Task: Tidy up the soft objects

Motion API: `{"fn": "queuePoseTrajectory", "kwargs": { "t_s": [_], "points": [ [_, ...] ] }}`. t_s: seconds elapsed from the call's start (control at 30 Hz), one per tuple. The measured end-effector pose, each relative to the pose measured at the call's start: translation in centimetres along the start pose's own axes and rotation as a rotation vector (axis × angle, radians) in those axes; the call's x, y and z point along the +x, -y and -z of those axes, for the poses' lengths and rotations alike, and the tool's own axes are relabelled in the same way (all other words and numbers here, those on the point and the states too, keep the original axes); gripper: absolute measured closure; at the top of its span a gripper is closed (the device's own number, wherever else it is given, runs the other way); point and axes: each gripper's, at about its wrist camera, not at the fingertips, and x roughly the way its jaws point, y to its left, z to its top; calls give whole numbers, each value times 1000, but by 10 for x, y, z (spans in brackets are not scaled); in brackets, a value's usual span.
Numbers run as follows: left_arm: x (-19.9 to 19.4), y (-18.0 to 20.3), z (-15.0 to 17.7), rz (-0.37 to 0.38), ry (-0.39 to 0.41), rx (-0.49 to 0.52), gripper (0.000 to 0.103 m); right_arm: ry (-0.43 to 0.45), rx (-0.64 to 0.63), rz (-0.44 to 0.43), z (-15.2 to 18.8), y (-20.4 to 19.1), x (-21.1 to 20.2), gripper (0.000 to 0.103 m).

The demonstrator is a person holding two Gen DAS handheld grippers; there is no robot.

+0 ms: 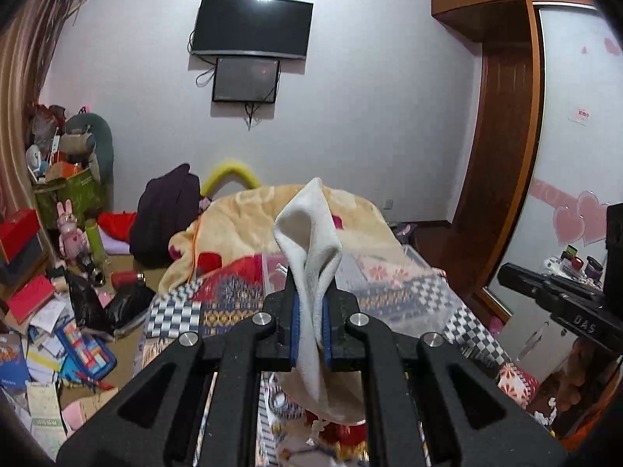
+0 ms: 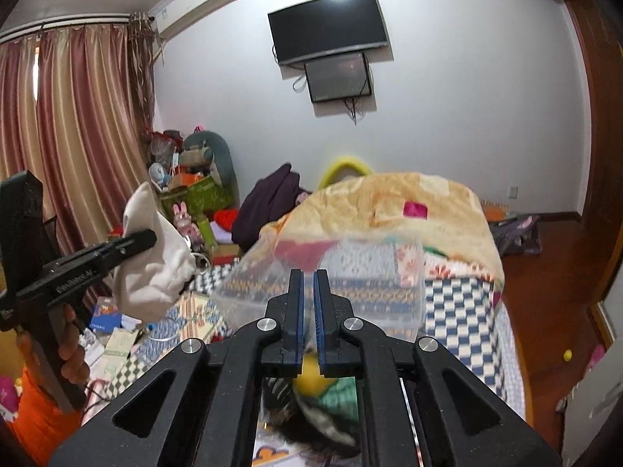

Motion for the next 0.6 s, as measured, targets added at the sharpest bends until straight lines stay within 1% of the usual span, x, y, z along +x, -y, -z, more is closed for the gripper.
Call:
{"fn": "queuePoseTrajectory", "kwargs": {
  "t_s": [0.07,0.17,0.2,0.3,0.4,0.43,0.47,0.5,0.53,0.57,0.6],
  "points": [
    [7,1,-6,2,4,-1,95,22,-7,2,-11,2,1,98],
    [16,2,-10,2,0,-2,95,-8,-11,-18,-14,4,8,98],
    [17,2,-9,-4,-1,1,95,-15,-16,-15,-9,3,8,98],
    [19,3,-2,-2,-12,10,95,-82,-45,-7,16,-1,12,98],
    [22,3,6,7,-41,9,95,-180,-40,-16,43,0,19,96],
    [22,4,9,9,-48,11,95,-206,-29,-26,49,2,21,94],
    [21,4,12,7,-53,14,95,-245,-11,-47,61,3,22,93],
    [19,6,15,2,-55,20,95,-267,3,-57,68,6,22,89],
    [18,6,16,0,-56,25,95,-289,16,-64,76,6,21,79],
    [16,7,20,-1,-61,31,94,-304,25,-70,81,7,20,71],
    [15,9,21,1,-66,33,94,-318,35,-76,89,7,18,54]
  ]
}}
